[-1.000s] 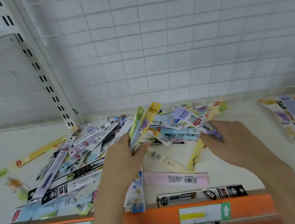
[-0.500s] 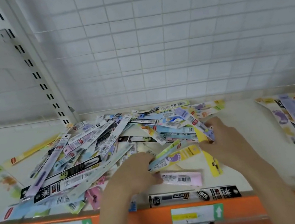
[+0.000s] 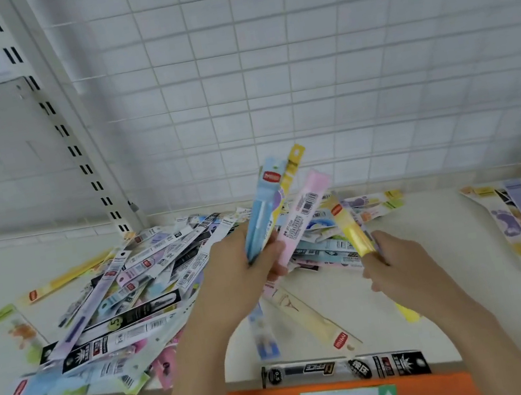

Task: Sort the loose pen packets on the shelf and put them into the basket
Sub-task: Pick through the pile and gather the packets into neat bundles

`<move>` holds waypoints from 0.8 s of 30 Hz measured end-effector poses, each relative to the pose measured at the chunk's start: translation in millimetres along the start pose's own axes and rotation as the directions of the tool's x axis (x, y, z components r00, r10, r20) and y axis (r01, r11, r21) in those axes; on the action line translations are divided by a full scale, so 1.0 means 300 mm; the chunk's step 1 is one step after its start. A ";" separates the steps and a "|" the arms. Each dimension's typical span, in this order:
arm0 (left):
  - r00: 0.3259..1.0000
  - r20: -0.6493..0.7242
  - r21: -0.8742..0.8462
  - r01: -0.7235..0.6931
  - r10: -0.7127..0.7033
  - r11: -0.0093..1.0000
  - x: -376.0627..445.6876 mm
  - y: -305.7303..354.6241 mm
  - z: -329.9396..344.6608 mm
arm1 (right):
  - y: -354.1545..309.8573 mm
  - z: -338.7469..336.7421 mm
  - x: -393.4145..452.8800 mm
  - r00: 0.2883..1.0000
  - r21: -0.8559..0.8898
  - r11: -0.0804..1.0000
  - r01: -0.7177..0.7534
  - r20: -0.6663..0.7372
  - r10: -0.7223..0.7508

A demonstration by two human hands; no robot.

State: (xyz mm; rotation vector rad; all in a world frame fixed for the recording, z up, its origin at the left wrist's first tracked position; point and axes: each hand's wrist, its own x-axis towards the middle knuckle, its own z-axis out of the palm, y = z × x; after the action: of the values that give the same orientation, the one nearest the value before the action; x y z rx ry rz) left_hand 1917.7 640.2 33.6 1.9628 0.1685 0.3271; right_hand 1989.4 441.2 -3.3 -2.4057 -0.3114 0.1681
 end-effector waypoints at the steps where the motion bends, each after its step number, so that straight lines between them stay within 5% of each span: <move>1: 1.000 -0.005 -0.053 0.007 -0.008 0.999 0.001 0.002 -0.002 | -0.007 0.007 0.001 1.000 -0.018 1.000 0.013 0.007 -0.013; 7: 0.996 -0.089 -0.263 -0.013 -0.011 0.965 0.000 0.020 -0.033 | -0.031 0.042 0.005 0.997 -0.098 0.992 0.078 0.009 -0.077; 24: 0.979 -0.199 -0.015 0.050 -0.052 0.999 -0.039 -0.068 -0.138 | -0.158 0.182 -0.013 0.968 -0.257 0.955 0.147 0.237 -0.085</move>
State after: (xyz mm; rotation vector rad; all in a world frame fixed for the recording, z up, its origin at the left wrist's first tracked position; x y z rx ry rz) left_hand 1894.5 681.5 28.8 1.9110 0.3451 0.4900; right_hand 1966.1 508.9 -12.8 -2.6344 -0.6156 0.3652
